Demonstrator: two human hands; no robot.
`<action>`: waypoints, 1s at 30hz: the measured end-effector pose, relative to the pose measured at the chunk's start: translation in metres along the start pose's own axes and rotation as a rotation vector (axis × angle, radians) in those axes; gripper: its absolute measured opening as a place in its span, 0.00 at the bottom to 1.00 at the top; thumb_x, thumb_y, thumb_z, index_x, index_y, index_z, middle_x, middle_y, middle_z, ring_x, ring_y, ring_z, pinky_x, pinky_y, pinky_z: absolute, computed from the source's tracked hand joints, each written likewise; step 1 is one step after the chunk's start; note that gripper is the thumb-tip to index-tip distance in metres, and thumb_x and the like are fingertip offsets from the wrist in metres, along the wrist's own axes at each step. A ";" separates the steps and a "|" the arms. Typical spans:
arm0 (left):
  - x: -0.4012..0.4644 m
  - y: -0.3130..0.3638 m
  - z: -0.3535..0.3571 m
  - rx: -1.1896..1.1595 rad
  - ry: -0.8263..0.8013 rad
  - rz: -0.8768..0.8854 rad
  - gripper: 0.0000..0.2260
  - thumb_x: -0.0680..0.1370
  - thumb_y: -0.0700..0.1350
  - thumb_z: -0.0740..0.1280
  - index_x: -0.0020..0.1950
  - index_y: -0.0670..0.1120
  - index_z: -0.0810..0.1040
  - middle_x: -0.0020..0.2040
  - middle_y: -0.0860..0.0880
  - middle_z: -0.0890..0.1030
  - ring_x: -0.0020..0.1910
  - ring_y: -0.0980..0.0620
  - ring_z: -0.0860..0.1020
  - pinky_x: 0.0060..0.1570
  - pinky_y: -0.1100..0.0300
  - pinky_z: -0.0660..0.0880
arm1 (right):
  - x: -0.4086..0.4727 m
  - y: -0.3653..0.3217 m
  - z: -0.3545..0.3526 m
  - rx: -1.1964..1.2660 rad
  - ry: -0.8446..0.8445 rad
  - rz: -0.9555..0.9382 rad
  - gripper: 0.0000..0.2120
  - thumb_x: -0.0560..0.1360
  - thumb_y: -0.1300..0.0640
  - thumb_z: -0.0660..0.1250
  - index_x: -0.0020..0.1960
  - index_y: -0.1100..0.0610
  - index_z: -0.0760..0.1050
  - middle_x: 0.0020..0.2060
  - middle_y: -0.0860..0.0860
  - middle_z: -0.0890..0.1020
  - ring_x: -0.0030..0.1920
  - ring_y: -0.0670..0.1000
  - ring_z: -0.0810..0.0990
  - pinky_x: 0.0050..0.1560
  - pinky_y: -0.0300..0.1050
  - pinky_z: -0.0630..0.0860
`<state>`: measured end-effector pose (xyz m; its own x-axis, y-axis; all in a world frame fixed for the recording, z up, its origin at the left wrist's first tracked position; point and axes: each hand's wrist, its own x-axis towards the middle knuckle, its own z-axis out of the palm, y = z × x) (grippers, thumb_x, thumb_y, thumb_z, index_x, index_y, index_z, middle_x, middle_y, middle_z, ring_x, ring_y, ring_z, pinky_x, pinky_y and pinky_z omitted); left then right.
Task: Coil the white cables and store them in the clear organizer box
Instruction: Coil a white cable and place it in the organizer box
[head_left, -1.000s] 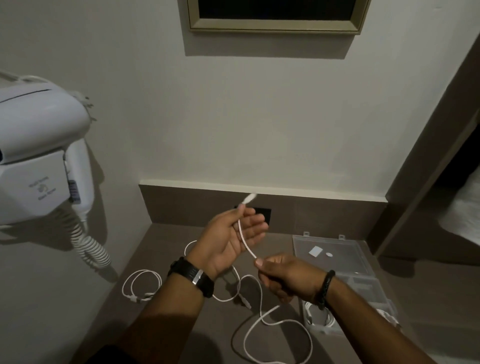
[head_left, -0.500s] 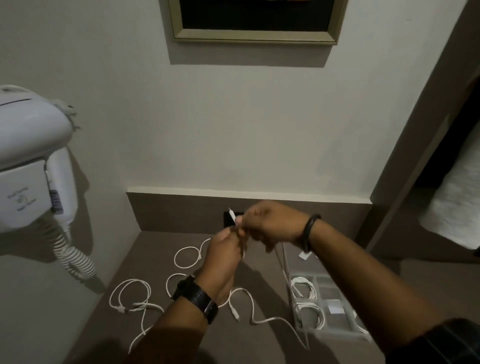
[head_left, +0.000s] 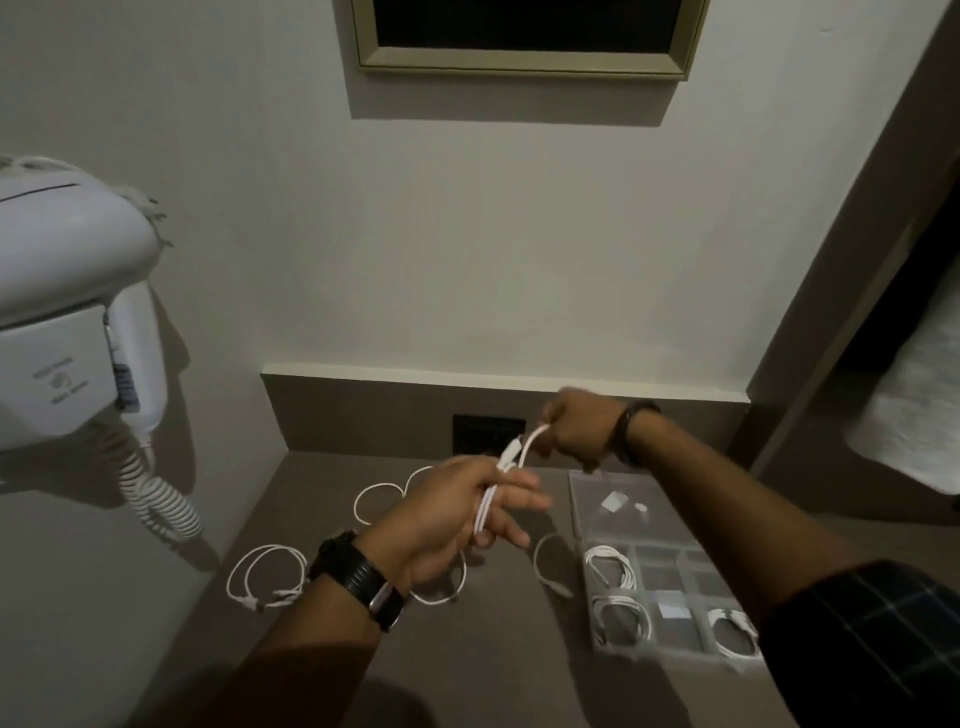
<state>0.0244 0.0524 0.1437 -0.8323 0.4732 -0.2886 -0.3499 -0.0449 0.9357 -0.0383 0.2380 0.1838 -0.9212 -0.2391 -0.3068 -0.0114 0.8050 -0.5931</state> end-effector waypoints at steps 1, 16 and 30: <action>0.003 -0.006 0.003 0.050 0.068 -0.013 0.15 0.80 0.43 0.54 0.54 0.39 0.78 0.51 0.42 0.86 0.30 0.49 0.83 0.23 0.65 0.64 | 0.000 -0.009 -0.011 -0.041 0.035 0.001 0.11 0.73 0.53 0.69 0.35 0.59 0.79 0.24 0.52 0.72 0.23 0.50 0.69 0.24 0.40 0.73; 0.020 0.021 -0.006 -0.351 0.069 0.039 0.17 0.79 0.42 0.52 0.57 0.35 0.75 0.52 0.37 0.84 0.36 0.48 0.84 0.31 0.61 0.75 | -0.022 -0.005 0.112 -0.039 -0.163 -0.200 0.15 0.80 0.52 0.58 0.49 0.61 0.78 0.33 0.49 0.78 0.34 0.48 0.75 0.40 0.40 0.72; 0.029 0.009 -0.003 -0.156 0.443 0.168 0.11 0.78 0.39 0.58 0.44 0.43 0.80 0.37 0.46 0.82 0.36 0.49 0.79 0.34 0.59 0.75 | -0.014 -0.036 0.023 0.113 0.033 -0.239 0.16 0.77 0.52 0.61 0.32 0.55 0.74 0.19 0.47 0.72 0.18 0.43 0.67 0.21 0.34 0.64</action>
<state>-0.0041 0.0636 0.1428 -0.9735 0.0299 -0.2266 -0.2272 -0.2357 0.9449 -0.0158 0.2002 0.1922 -0.9097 -0.3962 -0.1244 -0.1888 0.6614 -0.7259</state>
